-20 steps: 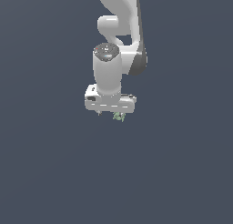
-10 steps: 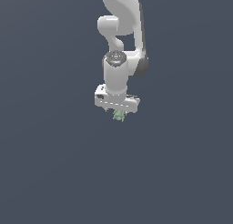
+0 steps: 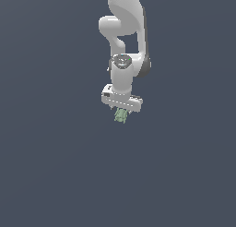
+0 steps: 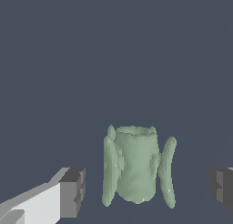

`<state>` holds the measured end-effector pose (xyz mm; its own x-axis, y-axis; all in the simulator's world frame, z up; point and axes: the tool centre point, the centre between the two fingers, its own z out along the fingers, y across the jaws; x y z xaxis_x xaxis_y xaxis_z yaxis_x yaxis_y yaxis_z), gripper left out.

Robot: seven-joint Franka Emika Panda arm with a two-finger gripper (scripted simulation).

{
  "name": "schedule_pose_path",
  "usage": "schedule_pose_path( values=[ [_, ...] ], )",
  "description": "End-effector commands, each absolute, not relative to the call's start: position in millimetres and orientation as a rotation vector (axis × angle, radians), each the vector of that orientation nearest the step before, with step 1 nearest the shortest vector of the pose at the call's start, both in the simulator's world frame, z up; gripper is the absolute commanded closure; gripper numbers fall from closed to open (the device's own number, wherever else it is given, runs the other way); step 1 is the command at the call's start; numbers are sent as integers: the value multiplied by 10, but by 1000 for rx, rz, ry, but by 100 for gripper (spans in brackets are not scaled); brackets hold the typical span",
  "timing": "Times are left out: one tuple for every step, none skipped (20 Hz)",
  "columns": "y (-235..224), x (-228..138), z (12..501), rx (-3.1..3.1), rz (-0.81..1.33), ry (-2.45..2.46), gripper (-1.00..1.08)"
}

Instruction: Pick up the object and move it to a goal position.

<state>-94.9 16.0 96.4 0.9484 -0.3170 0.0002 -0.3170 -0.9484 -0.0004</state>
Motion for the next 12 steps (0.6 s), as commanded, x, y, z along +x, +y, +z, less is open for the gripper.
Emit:
schedule_pose_path(
  values=[
    [178, -1008, 929, -3097, -1, 527, -92],
    [183, -1023, 920, -3096, 0, 532, -92],
    [186, -1033, 914, -3096, 0, 536, -92],
    [188, -1039, 910, -3095, 0, 538, -92],
    [191, -1041, 909, -3095, 0, 538, -92],
    [187, -1031, 914, -3096, 1, 534, -92],
    [187, -1031, 911, -3096, 1, 534, -92],
    [187, -1031, 902, -3096, 1, 534, -92],
    [188, -1032, 887, -3096, 1, 534, -92],
    [189, -1034, 866, -3096, 1, 534, -92],
    [187, -1035, 839, -3096, 1, 534, -92],
    [188, -1037, 807, -3096, 1, 534, -92]
  ],
)
